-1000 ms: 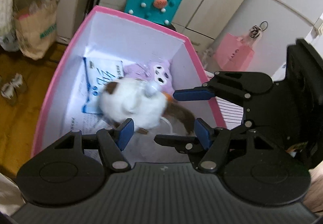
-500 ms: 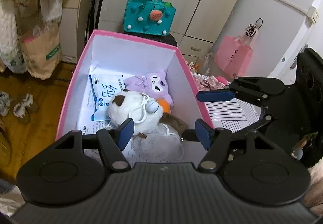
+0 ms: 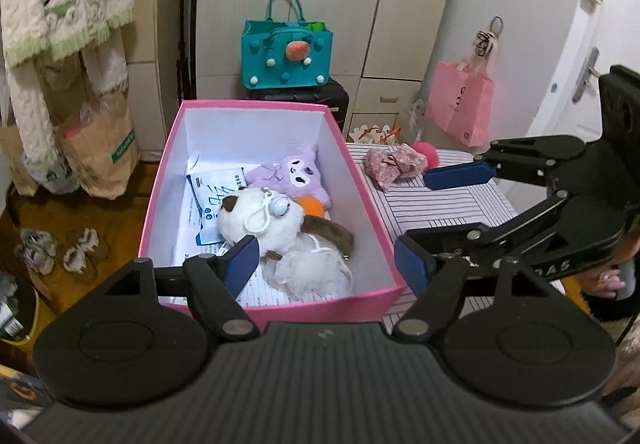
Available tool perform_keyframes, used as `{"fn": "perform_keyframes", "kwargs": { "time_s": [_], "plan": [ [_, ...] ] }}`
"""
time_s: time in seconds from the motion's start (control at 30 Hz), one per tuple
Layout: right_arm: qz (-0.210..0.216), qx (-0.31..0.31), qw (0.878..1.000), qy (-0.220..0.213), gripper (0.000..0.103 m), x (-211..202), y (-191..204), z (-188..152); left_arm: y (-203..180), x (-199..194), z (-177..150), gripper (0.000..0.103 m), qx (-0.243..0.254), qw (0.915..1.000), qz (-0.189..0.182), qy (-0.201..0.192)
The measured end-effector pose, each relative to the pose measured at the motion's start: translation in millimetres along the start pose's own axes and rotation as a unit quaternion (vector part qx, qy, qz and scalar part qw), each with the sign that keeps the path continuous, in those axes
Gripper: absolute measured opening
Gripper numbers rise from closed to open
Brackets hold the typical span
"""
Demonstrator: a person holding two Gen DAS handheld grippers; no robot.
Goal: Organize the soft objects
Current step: 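Withdraw both open tools from the box toward the scrunchie and pompom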
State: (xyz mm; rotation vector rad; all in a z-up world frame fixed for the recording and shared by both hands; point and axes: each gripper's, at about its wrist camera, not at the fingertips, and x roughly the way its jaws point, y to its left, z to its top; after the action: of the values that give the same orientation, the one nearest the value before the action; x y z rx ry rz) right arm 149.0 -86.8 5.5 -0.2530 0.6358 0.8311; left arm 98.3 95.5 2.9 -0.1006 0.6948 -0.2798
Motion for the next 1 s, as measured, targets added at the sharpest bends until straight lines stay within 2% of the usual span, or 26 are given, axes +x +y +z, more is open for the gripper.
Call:
{"fn": "perform_keyframes", "kwargs": {
  "time_s": [0.2,0.43,0.5,0.8,1.0],
  "plan": [
    [-0.016,0.004,1.000,-0.007,0.073,-36.3,5.0,-9.5,-23.1,-24.8,-1.0,0.076,0.041,0.9991,0.007,-0.003],
    [-0.040,0.014,0.999,-0.016,0.073,-69.5,-1.5,-27.2,-43.4,-33.3,2.1,0.077,0.065,0.9976,-0.019,0.009],
    [-0.047,0.021,0.998,-0.020,0.074,-76.4,-7.0,-32.8,-49.6,-31.5,4.5,0.081,0.067,0.9974,-0.026,0.011],
    [-0.073,0.044,0.996,-0.031,0.076,-95.3,-45.0,-51.6,-92.0,-2.8,13.3,0.082,0.080,0.9949,-0.062,0.000],
    [-0.087,0.054,0.993,-0.053,0.079,-99.6,-81.5,-63.3,-115.1,26.2,25.7,0.081,0.084,0.9944,-0.060,-0.018]
  ]
}}
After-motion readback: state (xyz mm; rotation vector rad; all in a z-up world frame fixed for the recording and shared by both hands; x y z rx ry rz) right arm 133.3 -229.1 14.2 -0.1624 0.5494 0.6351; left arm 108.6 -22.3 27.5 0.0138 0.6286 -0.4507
